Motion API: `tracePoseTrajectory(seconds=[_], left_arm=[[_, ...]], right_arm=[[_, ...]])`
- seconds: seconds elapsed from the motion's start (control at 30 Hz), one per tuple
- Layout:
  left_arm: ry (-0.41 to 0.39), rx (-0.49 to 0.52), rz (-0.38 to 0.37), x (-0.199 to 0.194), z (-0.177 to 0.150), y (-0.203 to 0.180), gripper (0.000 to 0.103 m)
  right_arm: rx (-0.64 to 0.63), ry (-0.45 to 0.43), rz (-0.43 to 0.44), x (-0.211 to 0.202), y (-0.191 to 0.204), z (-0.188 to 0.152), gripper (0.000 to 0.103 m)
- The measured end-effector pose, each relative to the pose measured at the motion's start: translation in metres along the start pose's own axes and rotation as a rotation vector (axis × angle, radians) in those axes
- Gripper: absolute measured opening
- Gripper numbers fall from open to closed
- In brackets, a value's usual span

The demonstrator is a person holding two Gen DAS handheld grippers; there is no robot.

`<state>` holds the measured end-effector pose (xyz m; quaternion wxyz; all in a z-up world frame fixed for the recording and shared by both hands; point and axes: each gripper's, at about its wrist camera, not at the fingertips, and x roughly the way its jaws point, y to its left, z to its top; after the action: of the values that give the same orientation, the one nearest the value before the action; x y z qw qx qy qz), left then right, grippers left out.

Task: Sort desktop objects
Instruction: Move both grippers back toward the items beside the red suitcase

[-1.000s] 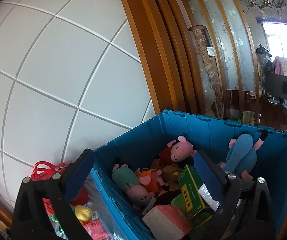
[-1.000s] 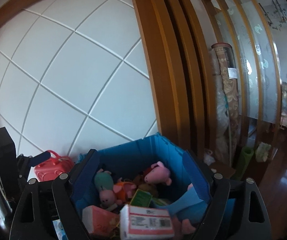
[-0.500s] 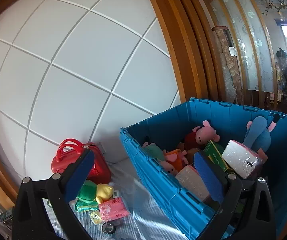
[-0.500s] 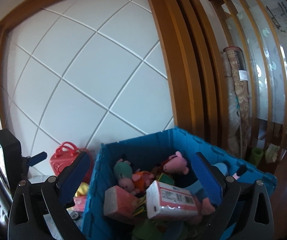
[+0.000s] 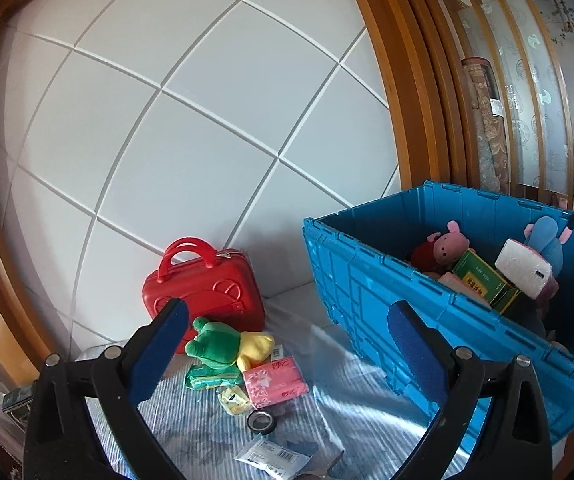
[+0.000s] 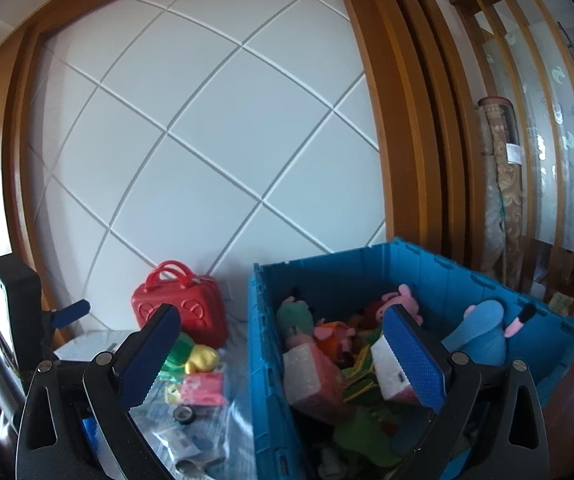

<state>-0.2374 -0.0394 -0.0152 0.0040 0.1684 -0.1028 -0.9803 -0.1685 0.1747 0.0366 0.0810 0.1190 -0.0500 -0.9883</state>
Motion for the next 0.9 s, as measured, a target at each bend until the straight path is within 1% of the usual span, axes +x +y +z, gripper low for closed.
tracePoseTrajectory(seconds=[0.13,0.23,0.37,0.53,0.7,0.83,0.9], left_arm=[[0.022,0.017,0.006,-0.002,-0.016,0.036,0.101],[0.04,0.021,0.025,-0.003,-0.033,0.073,0.101],[0.08,0.016,0.07,-0.002,-0.06,0.129,0.101],[0.129,0.007,0.123,0.008,-0.091,0.183,0.101],[0.182,-0.006,0.145,0.027,-0.114,0.21,0.101],[0.209,-0.025,0.164,0.046,-0.124,0.217,0.101],[0.215,-0.025,0.149,0.058,-0.126,0.216,0.101]], right_arm=[[-0.006,0.02,0.019,0.007,0.039,-0.008,0.103],[-0.021,0.053,0.028,0.016,0.071,-0.02,0.103],[-0.003,0.09,0.036,0.029,0.106,-0.04,0.103],[0.002,0.165,0.035,0.052,0.139,-0.07,0.103],[-0.008,0.236,0.026,0.081,0.151,-0.09,0.103],[-0.023,0.259,0.051,0.108,0.155,-0.097,0.103],[-0.028,0.283,0.059,0.126,0.155,-0.101,0.103]])
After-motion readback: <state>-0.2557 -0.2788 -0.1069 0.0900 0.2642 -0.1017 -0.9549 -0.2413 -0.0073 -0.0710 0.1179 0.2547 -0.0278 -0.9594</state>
